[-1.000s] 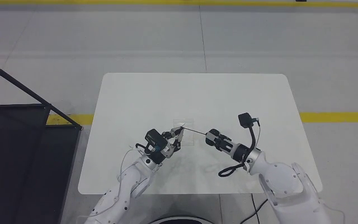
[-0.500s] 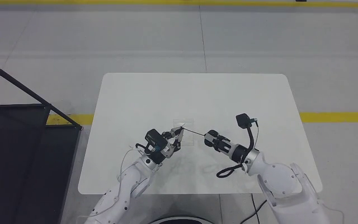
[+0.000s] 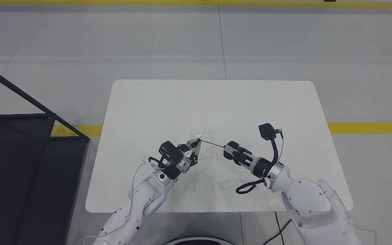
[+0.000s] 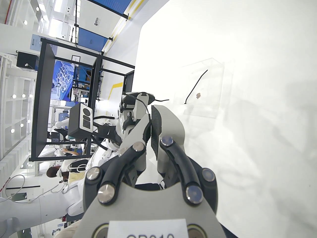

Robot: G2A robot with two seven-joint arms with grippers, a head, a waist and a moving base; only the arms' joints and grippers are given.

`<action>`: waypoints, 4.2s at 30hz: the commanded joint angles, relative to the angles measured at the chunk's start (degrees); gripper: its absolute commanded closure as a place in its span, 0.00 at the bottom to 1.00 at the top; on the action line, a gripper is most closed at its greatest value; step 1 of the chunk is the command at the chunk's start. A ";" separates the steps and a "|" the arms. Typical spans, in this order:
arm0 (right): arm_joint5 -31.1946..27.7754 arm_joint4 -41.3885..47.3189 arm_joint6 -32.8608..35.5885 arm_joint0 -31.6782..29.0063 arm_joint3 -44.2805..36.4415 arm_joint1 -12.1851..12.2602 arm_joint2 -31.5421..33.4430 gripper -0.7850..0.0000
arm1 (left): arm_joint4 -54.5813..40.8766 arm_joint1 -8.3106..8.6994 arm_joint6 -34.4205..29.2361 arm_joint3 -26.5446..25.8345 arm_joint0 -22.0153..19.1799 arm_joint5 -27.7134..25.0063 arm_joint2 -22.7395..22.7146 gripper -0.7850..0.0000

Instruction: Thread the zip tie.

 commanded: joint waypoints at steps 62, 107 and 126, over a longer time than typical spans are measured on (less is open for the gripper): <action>22.12 -14.01 -2.62 -2.13 -13.13 -0.50 -5.40 1.00 | 0.00 0.00 0.00 0.00 0.00 0.00 0.00 1.00; 23.06 -13.92 -3.11 -1.94 -13.66 -1.52 -5.78 1.00 | 0.00 0.00 0.00 0.00 0.00 0.00 0.00 1.00; 21.67 -14.09 -3.42 -3.79 -14.33 -1.64 -4.83 1.00 | 0.00 0.00 0.00 0.00 0.00 0.00 0.00 1.00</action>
